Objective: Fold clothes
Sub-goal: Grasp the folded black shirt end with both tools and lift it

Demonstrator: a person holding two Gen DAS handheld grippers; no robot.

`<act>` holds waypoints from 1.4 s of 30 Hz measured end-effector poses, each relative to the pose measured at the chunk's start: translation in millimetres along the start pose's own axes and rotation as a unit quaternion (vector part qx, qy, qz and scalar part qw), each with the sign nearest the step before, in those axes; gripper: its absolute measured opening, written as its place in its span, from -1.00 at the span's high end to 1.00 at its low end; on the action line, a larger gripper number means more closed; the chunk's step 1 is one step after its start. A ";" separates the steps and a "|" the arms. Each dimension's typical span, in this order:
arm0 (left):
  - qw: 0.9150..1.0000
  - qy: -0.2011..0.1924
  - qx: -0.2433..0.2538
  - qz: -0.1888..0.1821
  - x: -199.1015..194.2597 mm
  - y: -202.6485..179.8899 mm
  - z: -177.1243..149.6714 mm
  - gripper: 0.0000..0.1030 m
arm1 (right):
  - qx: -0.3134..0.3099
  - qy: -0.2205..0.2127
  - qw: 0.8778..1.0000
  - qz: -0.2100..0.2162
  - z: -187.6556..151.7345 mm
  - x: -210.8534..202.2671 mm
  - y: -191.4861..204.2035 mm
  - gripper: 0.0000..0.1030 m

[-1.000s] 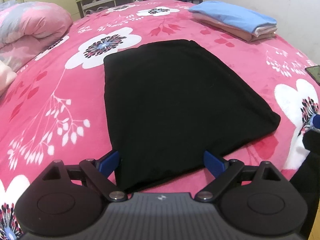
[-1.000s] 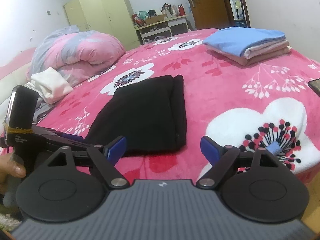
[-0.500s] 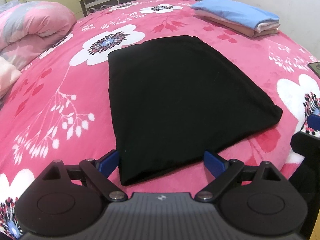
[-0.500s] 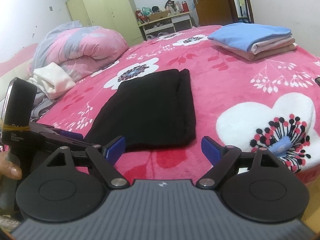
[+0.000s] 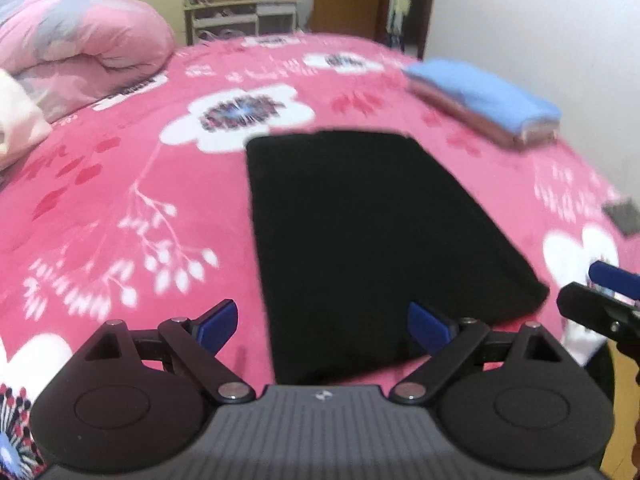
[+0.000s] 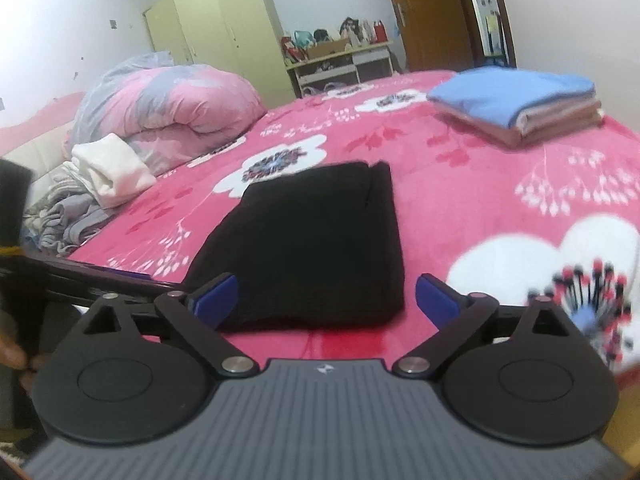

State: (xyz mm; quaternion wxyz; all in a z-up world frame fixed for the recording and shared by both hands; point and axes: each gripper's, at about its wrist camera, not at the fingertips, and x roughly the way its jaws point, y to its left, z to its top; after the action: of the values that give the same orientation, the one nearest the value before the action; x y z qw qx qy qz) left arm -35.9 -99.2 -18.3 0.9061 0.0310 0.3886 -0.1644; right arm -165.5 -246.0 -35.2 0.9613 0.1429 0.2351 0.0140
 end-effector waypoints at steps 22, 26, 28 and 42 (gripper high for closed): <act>0.967 0.015 -0.134 -0.214 153.4 117.7 74.9 -0.10 | 0.139 0.164 0.960 0.181 96.9 226.7 -118.4 -0.76; 0.959 0.018 -0.156 -0.238 180.5 125.2 91.7 0.12 | 0.133 0.179 0.953 0.205 112.8 262.9 -118.0 -0.56; 0.954 0.019 -0.167 -0.247 192.1 127.7 98.7 0.19 | 0.135 0.185 0.949 0.218 118.3 280.0 -117.9 -0.34; 0.976 -0.027 -0.107 -0.186 177.2 86.2 122.6 0.82 | 0.115 0.146 0.956 0.225 121.7 283.6 -100.6 0.78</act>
State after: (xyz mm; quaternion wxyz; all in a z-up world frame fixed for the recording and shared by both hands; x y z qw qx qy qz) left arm 191.1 -88.8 -65.7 0.8682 -0.1431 0.3780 -0.2879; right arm 138.2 -348.4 -87.2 0.8656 0.2983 0.3346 0.2232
